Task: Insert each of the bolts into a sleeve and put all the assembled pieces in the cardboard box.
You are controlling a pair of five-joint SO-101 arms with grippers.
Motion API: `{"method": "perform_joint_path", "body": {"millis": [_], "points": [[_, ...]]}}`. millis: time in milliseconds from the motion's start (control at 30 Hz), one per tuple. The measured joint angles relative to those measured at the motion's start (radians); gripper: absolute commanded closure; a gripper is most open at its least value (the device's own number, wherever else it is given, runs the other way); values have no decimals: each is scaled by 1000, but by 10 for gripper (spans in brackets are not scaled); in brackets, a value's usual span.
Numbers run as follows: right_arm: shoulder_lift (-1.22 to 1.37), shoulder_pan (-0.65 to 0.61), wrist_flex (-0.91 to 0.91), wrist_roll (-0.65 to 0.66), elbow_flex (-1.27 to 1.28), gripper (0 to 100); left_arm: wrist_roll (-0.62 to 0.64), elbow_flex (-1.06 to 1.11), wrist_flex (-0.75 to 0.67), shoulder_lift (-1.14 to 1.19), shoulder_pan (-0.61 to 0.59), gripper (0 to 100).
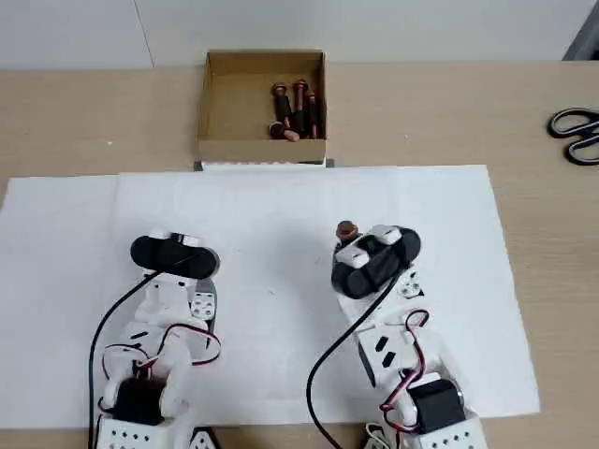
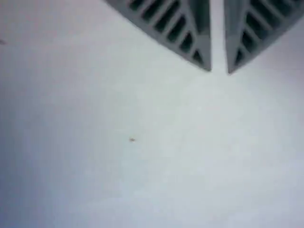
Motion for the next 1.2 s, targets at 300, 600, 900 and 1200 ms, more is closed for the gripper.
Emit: {"method": "perform_joint_path", "body": {"millis": [300, 600, 900, 1200], "points": [[0, 3, 0, -60, 11, 995, 6, 0, 0, 0, -63, 994], [0, 0, 0, -63, 11, 995, 103, 0, 0, 0, -149, 994], [0, 2, 0, -63, 11, 995, 123, 0, 0, 0, -149, 994], [0, 0, 0, -63, 11, 995, 129, 0, 0, 0, -143, 994]]}}
